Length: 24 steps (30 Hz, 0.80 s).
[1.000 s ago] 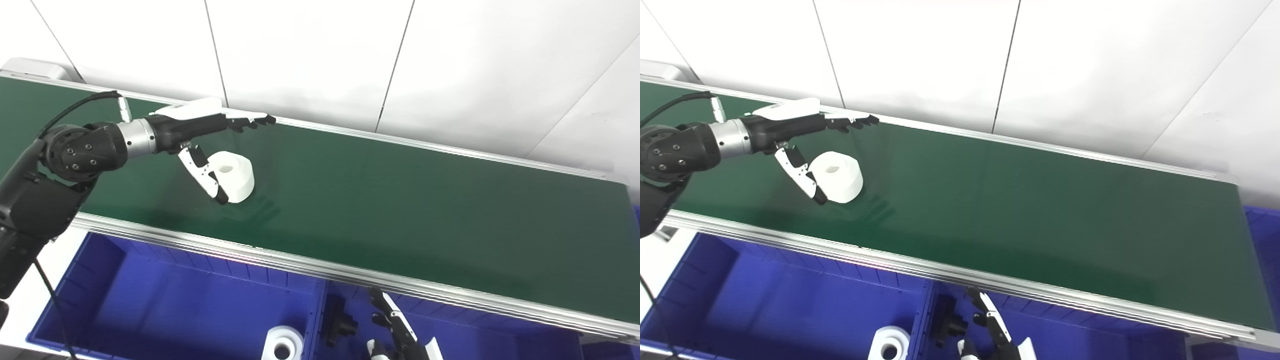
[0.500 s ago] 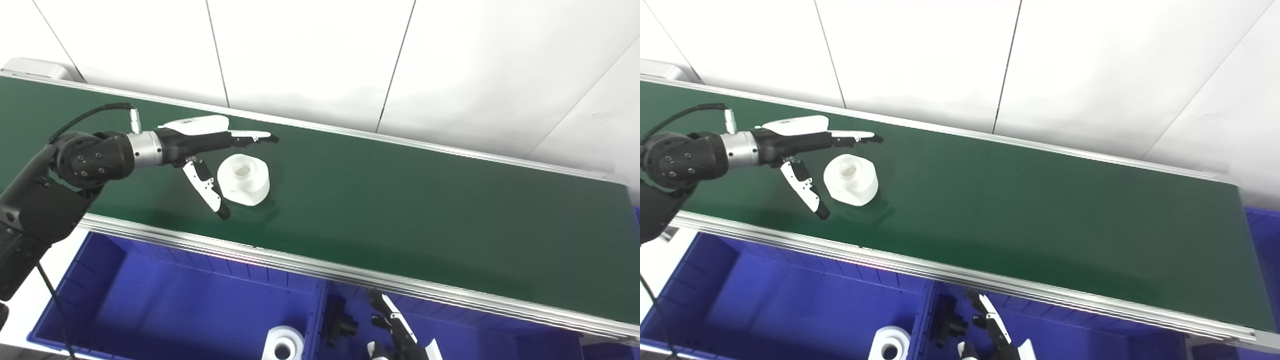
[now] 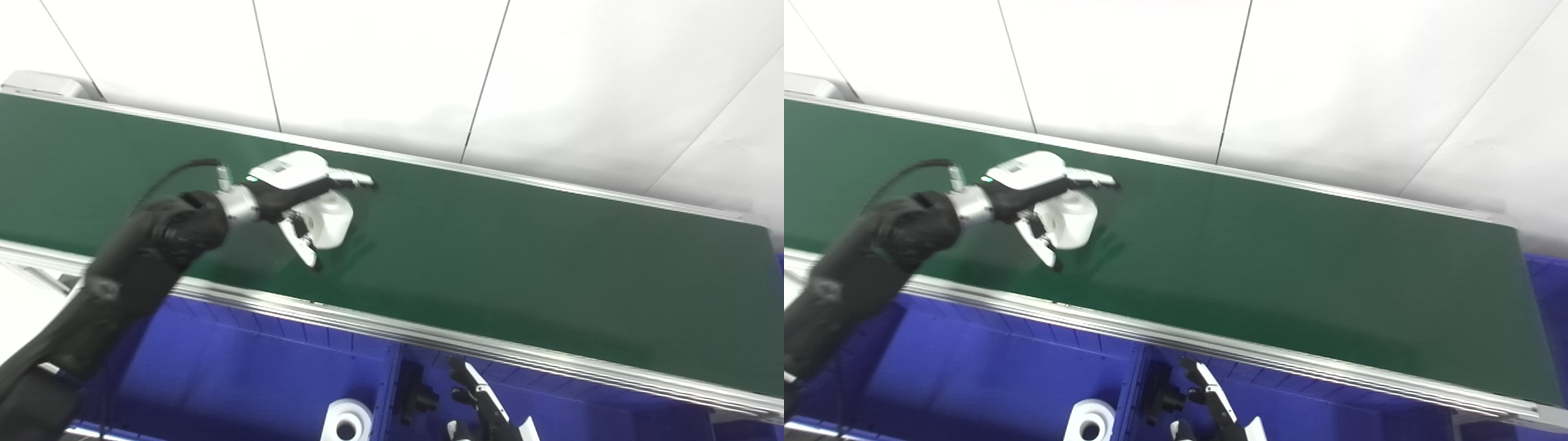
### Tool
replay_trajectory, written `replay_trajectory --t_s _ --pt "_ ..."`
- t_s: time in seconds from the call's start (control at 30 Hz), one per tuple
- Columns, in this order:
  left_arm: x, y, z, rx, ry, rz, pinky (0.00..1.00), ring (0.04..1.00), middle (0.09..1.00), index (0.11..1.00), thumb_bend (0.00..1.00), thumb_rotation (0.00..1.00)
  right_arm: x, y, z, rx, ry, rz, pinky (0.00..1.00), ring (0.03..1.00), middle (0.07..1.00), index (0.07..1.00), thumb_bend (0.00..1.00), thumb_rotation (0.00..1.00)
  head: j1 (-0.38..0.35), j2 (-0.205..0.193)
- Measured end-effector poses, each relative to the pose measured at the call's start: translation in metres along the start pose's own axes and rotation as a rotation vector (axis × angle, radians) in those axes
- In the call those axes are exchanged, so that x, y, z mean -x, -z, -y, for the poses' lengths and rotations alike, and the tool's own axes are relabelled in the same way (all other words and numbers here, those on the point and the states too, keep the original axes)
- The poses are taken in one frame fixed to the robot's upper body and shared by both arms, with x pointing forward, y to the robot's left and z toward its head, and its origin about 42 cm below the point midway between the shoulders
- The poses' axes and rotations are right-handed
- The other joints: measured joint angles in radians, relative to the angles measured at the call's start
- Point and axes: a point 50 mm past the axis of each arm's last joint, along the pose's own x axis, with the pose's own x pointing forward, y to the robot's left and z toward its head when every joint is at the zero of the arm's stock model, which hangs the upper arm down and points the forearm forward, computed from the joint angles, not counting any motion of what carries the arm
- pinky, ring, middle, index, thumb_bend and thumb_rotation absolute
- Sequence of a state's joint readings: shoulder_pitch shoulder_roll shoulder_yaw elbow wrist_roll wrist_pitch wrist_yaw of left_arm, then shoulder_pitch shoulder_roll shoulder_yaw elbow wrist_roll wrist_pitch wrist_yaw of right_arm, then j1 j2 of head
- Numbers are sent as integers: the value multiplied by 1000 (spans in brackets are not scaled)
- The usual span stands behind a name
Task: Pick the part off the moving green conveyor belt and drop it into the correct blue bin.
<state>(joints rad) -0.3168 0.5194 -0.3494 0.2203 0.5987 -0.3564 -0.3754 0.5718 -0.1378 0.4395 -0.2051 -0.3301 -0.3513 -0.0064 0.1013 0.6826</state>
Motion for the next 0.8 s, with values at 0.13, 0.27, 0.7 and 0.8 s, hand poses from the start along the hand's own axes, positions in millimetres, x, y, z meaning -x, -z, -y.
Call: replay_trajectory --t_s 0.13,0.27,0.7,0.8 --pt "-21 -3 1 -7 -30 45 444 491 529 577 638 2 0 1 0 -1 -1 8 815 894 927 896 326 839 -5 2" --pt "-28 -14 6 35 -56 76 242 300 477 411 554 0 2 0 -1 -2 -1 9 807 889 924 894 339 849 0 -2" --pt "-19 -25 10 94 -31 139 174 230 472 313 546 0 3 2 -2 -3 -2 12 811 889 927 895 336 853 -2 6" --pt "-18 -25 8 98 -36 146 166 224 472 303 545 0 3 2 -2 -3 -3 13 813 890 926 894 339 854 -2 8"
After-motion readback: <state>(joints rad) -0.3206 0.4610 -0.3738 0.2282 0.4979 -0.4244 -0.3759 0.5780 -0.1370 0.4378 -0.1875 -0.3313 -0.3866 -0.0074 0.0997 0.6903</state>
